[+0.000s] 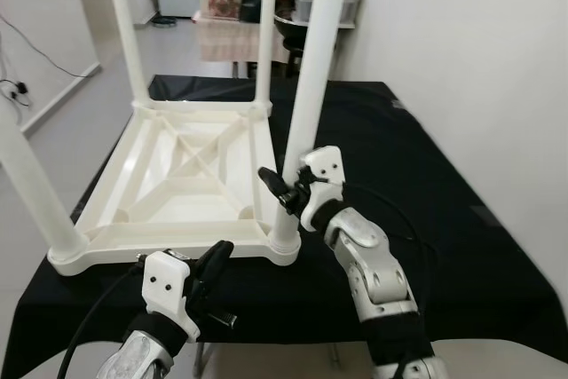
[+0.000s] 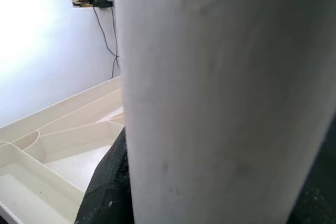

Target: Building children table

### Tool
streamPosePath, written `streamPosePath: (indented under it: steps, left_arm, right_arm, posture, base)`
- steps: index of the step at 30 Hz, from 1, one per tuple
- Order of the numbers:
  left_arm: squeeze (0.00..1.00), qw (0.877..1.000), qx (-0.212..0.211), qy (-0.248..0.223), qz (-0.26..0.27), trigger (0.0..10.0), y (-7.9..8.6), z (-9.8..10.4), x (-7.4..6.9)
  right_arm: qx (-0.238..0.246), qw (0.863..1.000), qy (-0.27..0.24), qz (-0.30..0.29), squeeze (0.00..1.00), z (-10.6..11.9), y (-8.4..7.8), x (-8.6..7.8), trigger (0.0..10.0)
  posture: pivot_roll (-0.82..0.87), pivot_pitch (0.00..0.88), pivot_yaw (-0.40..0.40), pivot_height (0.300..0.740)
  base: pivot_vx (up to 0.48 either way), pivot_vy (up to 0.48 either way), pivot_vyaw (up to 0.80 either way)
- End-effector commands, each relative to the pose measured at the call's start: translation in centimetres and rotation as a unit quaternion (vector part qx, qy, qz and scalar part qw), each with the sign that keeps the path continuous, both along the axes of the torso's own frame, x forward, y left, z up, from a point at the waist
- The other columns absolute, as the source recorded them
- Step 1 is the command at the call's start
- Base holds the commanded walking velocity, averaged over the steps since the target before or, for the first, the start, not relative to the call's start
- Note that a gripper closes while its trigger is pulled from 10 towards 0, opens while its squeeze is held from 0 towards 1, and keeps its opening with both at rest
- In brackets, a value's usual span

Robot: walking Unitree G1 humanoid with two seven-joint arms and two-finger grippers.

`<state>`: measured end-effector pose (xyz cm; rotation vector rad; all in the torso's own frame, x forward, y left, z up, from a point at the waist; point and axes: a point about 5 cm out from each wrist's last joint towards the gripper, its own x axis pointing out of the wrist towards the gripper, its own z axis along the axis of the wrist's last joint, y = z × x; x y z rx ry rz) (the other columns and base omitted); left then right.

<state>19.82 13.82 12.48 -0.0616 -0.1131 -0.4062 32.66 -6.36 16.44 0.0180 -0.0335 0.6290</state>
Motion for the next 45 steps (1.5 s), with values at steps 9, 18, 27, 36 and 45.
streamPosePath:
  steps: [9,18,27,36,45]
  left_arm:
    - [0.00,1.000,-0.002,-0.001,-0.004,10.0,-0.3,0.0,0.1]
    - [0.00,1.000,-0.001,-0.002,-0.002,10.0,-0.3,-0.1,0.2]
    - [0.00,1.000,0.000,-0.002,-0.002,10.0,-0.3,-0.1,0.3]
    - [0.00,1.000,0.000,-0.003,-0.001,10.0,-0.3,0.3,-0.2]
    - [0.00,1.000,0.004,-0.001,-0.001,10.0,0.2,0.5,-0.6]
  right_arm:
    - [0.005,0.984,-0.002,0.179,1.00,1.0,1.7,-0.4,10.0]
    - [-0.039,0.922,-0.008,0.385,0.00,1.9,0.4,0.6,10.0]
    - [-0.034,0.909,0.029,0.413,0.00,2.1,-1.0,2.2,0.0]
    - [-0.113,0.950,0.052,0.285,0.00,-1.7,-5.9,0.5,0.0]
    - [-0.081,0.989,0.115,-0.048,0.00,-3.7,-4.3,-2.3,0.0]
  posture:
    - [0.11,0.000,-0.084,0.740]
    - [0.12,0.000,-0.088,0.740]
    - [0.14,0.000,-0.089,0.740]
    - [0.14,0.020,-0.086,0.740]
    - [0.13,0.058,-0.073,0.740]
  base:
    - [0.000,0.000,0.00]
    - [0.000,0.000,0.00]
    - [0.000,0.000,0.00]
    - [0.000,0.000,0.00]
    - [0.000,0.000,0.00]
